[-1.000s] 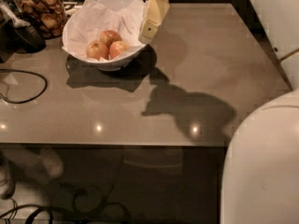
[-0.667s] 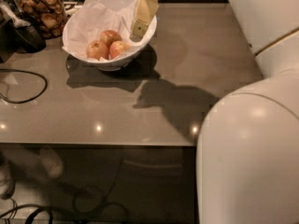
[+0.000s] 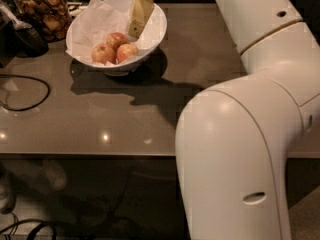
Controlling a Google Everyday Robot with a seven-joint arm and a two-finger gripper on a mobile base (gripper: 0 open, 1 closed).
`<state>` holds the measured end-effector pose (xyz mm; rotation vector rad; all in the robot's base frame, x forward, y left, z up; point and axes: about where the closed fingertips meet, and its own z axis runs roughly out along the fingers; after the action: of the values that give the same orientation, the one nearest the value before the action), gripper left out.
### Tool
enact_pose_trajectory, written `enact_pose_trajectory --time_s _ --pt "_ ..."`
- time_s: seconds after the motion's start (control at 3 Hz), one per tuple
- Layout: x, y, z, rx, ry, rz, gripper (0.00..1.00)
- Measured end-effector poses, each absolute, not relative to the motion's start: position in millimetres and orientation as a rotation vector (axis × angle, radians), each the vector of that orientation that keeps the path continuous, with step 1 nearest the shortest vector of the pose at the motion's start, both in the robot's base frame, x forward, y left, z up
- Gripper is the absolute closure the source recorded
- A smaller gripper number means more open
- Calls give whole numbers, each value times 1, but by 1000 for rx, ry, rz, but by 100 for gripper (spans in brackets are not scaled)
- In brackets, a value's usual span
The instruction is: Pick apple from white bowl
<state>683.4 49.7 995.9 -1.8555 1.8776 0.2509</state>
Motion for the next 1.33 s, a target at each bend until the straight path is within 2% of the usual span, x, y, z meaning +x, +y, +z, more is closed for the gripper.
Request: enact_pose_trajectory --time_s 0.33,0.67,1.33 --pt "692 58 991 -1856 1876 258 9" --pt "702 65 977 -1862 1904 262 12" --pt "715 74 952 -1863 1955 285 36"
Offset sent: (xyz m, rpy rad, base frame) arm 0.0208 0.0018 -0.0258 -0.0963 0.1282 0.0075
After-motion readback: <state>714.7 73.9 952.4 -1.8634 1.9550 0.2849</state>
